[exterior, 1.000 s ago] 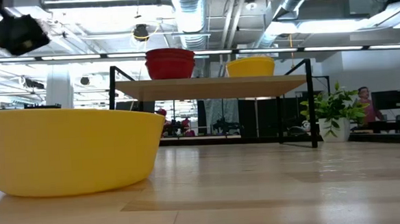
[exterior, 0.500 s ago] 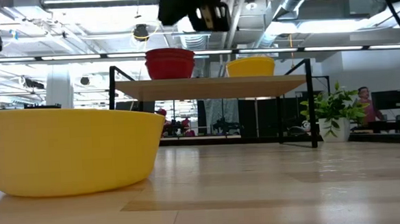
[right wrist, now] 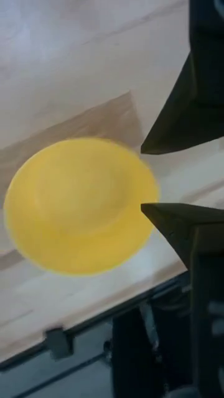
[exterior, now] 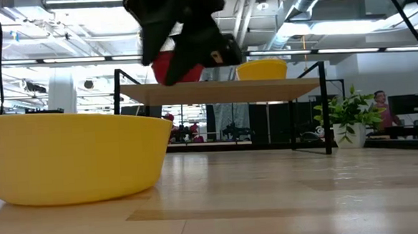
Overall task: Pick & Place Mini bowls
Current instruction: Stack the yellow bowl on the yellow bowl on the shelf
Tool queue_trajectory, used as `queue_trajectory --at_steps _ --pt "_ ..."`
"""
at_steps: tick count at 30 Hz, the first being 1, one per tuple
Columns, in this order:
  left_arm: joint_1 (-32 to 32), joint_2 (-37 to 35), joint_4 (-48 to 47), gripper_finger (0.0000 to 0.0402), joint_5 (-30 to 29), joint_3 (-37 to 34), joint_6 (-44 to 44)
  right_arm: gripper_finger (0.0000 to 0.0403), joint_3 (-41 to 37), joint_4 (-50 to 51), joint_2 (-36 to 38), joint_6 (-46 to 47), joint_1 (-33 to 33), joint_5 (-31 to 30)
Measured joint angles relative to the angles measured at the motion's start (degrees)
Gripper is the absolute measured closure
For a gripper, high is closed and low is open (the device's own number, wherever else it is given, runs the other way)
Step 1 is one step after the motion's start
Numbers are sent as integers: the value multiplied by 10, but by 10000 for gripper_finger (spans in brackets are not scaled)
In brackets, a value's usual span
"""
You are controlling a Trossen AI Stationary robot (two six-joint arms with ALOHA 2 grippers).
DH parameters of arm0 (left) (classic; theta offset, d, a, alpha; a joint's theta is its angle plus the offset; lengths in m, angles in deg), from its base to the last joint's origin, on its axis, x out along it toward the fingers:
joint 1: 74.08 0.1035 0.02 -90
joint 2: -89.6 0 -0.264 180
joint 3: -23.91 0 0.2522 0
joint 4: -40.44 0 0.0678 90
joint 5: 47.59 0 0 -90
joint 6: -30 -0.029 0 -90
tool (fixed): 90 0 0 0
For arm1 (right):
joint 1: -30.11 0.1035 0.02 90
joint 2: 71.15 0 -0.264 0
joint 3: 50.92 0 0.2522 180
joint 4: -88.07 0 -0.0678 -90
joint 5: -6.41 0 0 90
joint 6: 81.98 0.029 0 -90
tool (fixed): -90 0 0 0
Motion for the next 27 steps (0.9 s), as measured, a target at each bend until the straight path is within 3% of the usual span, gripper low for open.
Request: queue_trajectory --at_steps 12,27 --pt "0 0 1 46 -4 0 -4 278 0 -15 -24 57 -1 -13" --pt "0 0 5 46 -3 0 -4 284 -1 -16 -61 64 3 -29"
